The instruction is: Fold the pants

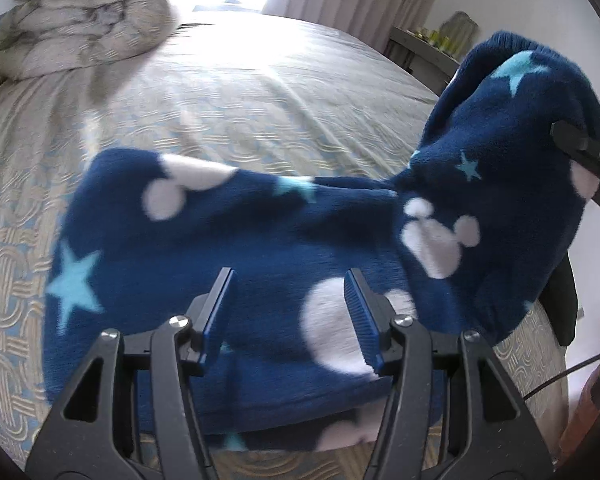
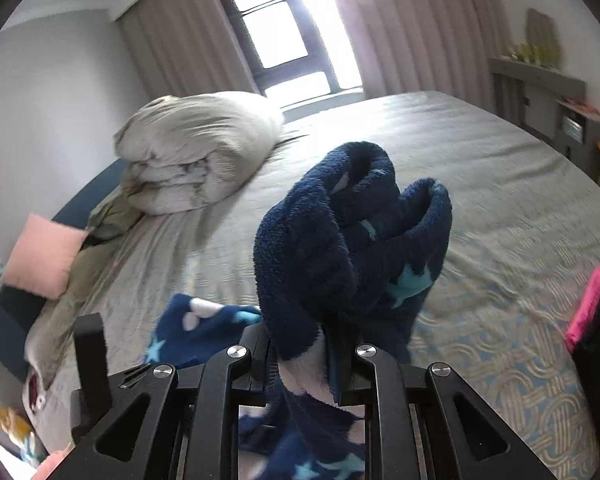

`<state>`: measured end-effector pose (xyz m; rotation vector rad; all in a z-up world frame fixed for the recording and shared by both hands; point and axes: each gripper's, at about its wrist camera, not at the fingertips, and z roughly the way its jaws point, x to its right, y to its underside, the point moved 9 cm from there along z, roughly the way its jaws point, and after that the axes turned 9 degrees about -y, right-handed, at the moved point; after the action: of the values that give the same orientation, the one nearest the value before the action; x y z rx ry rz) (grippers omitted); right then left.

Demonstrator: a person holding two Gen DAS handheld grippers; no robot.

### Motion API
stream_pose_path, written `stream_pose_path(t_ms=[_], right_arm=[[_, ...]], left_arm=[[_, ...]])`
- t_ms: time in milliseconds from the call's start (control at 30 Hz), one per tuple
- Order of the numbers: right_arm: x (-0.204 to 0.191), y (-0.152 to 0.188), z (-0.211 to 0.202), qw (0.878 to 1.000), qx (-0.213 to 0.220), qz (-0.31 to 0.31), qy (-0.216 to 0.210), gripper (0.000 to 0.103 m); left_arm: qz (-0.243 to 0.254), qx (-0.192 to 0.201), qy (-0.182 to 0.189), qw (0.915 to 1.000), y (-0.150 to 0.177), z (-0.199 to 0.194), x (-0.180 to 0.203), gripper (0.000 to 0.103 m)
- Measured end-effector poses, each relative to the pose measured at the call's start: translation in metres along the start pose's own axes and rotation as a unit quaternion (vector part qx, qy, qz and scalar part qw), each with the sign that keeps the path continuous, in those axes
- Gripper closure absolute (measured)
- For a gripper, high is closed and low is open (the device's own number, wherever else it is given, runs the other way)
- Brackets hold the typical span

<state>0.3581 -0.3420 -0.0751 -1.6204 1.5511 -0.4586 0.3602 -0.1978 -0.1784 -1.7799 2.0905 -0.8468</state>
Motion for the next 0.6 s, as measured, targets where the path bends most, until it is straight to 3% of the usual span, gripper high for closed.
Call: stream_pose_path(t_ms=[167, 333, 600], right_arm=[[-0.057, 0.009, 0.03, 0.997, -0.026, -0.064, -0.022, 0.084], [-0.098, 0.055, 0.082, 0.986, -0.105, -0.124, -0.037, 0.084], [-0.101, 0.107, 0.123, 0.969, -0.184, -0.163, -0.033, 0.078]], left_arm=[[-0.044, -0.005, -0.001, 0.999, 0.009, -0.003, -0.037, 0.045], [-0.084, -0.004, 0.002, 0.9964, 0.018, -0.008, -0.069, 0.045], [-0.117, -0.003, 0.042, 0.9922, 0.021, -0.019, -0.085, 0.045]])
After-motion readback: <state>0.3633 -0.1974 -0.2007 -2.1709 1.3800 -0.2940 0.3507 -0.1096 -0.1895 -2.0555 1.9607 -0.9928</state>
